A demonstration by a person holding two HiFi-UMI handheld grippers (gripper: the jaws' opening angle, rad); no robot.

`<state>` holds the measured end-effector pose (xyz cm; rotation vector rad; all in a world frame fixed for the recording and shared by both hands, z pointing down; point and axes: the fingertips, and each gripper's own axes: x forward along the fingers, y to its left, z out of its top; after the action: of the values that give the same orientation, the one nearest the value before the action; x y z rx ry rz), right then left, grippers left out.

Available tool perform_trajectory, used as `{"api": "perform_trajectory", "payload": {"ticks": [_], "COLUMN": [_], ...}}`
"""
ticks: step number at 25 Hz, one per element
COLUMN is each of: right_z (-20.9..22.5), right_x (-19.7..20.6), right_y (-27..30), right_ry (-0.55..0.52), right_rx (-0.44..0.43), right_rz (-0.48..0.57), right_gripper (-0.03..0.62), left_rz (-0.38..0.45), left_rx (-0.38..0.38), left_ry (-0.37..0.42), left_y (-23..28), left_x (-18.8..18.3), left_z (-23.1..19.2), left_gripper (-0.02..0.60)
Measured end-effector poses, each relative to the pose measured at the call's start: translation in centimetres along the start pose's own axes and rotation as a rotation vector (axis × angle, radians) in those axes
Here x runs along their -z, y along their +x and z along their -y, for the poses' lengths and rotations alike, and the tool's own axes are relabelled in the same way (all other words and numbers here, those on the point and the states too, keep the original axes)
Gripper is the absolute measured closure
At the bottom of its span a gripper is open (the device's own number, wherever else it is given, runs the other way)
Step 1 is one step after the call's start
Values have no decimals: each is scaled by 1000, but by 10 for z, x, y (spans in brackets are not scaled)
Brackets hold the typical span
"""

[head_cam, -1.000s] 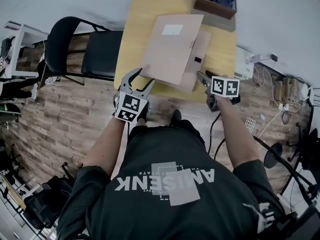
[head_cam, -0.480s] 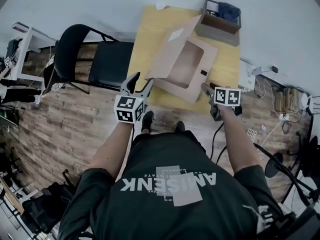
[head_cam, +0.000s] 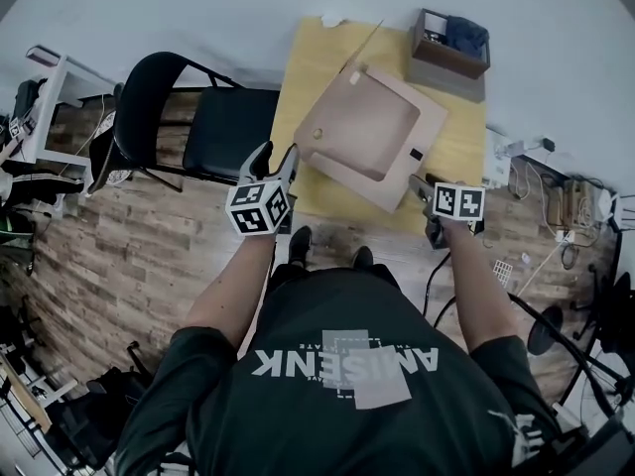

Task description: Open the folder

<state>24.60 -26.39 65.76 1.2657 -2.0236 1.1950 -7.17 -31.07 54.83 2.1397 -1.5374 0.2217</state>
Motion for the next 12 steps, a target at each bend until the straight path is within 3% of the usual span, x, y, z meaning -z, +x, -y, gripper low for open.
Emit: {"api": "perform_trajectory", "payload": {"ticks": [3, 7, 12], "right_z": [-2, -4, -11], "right_x": [-1, 1, 3], "right_y": [0, 1, 2], "right_ry": [0, 2, 8], "right_rx": [17, 42, 59], "right_rz": [1, -4, -10], "right_gripper": [391, 391, 391], "left_rz": [-8, -24, -21], "left_rx": [-10, -19, 91], "left_ry": [22, 128, 201], "left_y": [8, 23, 43], "left_x": [-6, -14, -30], "left_z": [-12, -20, -18], "left_gripper": [357, 368, 394]}}
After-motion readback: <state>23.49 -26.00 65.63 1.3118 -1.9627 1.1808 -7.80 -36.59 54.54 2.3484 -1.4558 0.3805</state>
